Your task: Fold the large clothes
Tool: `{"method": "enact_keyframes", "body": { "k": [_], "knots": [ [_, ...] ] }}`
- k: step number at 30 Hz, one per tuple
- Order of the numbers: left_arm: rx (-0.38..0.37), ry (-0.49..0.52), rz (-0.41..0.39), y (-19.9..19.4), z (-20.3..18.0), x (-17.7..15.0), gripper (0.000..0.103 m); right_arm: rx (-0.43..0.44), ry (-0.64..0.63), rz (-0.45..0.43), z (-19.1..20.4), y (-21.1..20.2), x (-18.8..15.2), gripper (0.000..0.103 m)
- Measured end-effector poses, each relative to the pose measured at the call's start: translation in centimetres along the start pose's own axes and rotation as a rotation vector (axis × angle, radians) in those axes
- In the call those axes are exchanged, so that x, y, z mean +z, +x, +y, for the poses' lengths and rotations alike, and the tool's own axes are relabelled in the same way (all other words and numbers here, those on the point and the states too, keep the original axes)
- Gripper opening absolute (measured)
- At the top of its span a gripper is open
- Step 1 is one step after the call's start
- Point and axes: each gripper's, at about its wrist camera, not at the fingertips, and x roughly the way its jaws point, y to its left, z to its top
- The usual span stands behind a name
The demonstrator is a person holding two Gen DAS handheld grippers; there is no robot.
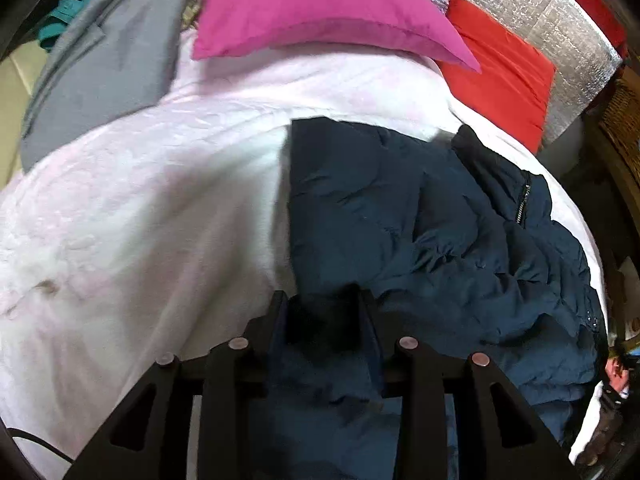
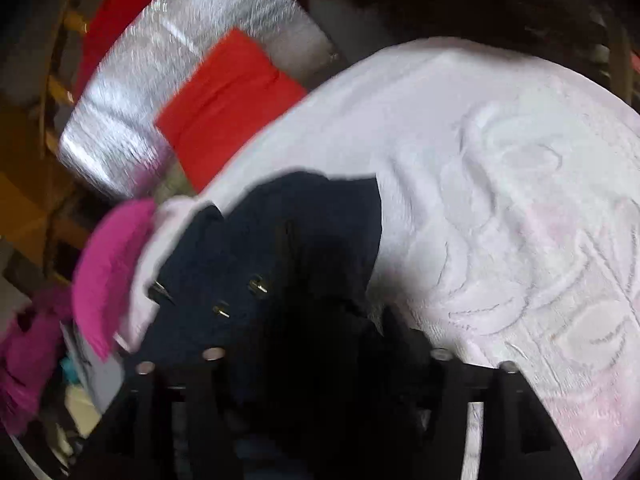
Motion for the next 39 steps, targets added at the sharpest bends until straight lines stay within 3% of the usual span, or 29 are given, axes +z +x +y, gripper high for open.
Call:
{"method": "enact_keyframes", "body": {
  "k": [5, 9, 11, 14, 16, 20, 26, 30, 37, 39],
  "knots": [
    [0.012, 0.018, -0.065, -3.1, -0.5, -1.0, 0.037, 0.071, 0.035, -0.065, -0.4, -3.7, -0.3, 0.073],
    [-0.113, 0.011, -0.07, -5.3, -1.2, -2.3, 0.043, 0.188, 0.063, -0.027, 0.0, -5.2, -1.1, 0.073],
    [-0.187, -0.012, -0.035, -5.4, -1.7, -3.0, 0.045, 0.268, 0.077, 0.018, 0.7, -5.4, -1.9, 0.073],
    [-0.287, -0.05, 0.057, -4.3, -2.2, -4.0, 0.057, 0.343, 0.102, 0.113, 1.5, -4.4, -4.0, 0.073],
    [-0.326, -0.093, 0.113, -3.5, -2.5, -4.7, 0.065, 0.362, 0.125, 0.185, 2.3, -3.0, -5.3, 0.073],
    [-0.372, -0.185, 0.182, -1.5, -2.4, -5.0, 0.067, 0.383, 0.185, 0.285, 3.1, 0.1, -7.2, 0.073],
    [-0.437, -0.324, 0.185, 0.2, -0.9, -4.4, 0.069, 0.368, 0.301, 0.355, 2.2, 4.2, -7.8, 0.073],
    [-0.495, -0.419, 0.172, 1.1, 0.6, -3.6, 0.069, 0.382, 0.361, 0.341, 1.1, 5.0, -7.2, 0.075],
    [-0.524, -0.466, 0.145, 2.2, 1.3, -2.8, 0.067, 0.391, 0.424, 0.284, 0.2, 6.2, -6.3, 0.076],
    [-0.505, -0.479, 0.152, 2.7, 1.4, -2.7, 0.057, 0.4, 0.444, 0.269, 0.1, 6.3, -6.1, 0.076]
  ]
}}
